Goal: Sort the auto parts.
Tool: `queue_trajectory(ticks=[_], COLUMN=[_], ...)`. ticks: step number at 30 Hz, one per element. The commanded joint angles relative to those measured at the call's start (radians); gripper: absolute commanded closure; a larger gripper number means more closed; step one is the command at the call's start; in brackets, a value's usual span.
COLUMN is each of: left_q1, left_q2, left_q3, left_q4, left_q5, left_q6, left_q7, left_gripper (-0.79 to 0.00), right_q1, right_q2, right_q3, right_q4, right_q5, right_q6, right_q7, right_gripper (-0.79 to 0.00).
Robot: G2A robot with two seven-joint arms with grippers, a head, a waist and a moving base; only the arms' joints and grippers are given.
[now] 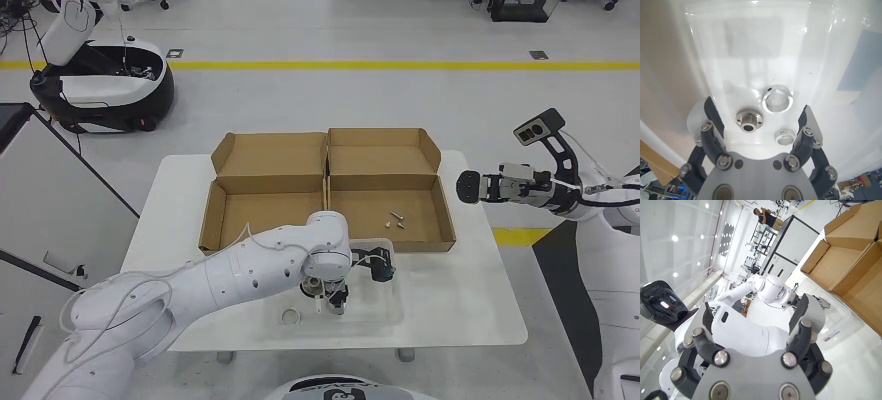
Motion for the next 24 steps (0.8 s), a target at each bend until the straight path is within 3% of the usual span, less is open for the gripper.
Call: queue_trajectory(ticks=[1,16,24], left_q1=[0.000,0.000,-0.001], left_q2=[0.000,0.000,-0.001], left_q3=[0.000,0.000,-0.003], left_q4=[0.000,0.000,-0.011], left_q5=[0.000,0.000,0.027], left_q6=[0.000,0.000,-0.049], left_q7=[0.000,0.000,-0.004], left_gripper=[-0.785,-0.785,-0.785], right_q1=[0.000,0.000,0.000], right_q2=[0.000,0.000,0.000], right_q3=[0.000,0.000,0.000], right_q4=[0.000,0.000,0.000], right_q5=[0.000,0.000,0.000], right_q6=[0.000,0.000,0.000], right_q7=[0.000,0.000,0.000], right_gripper=[-0.785,-0.785,-0.785])
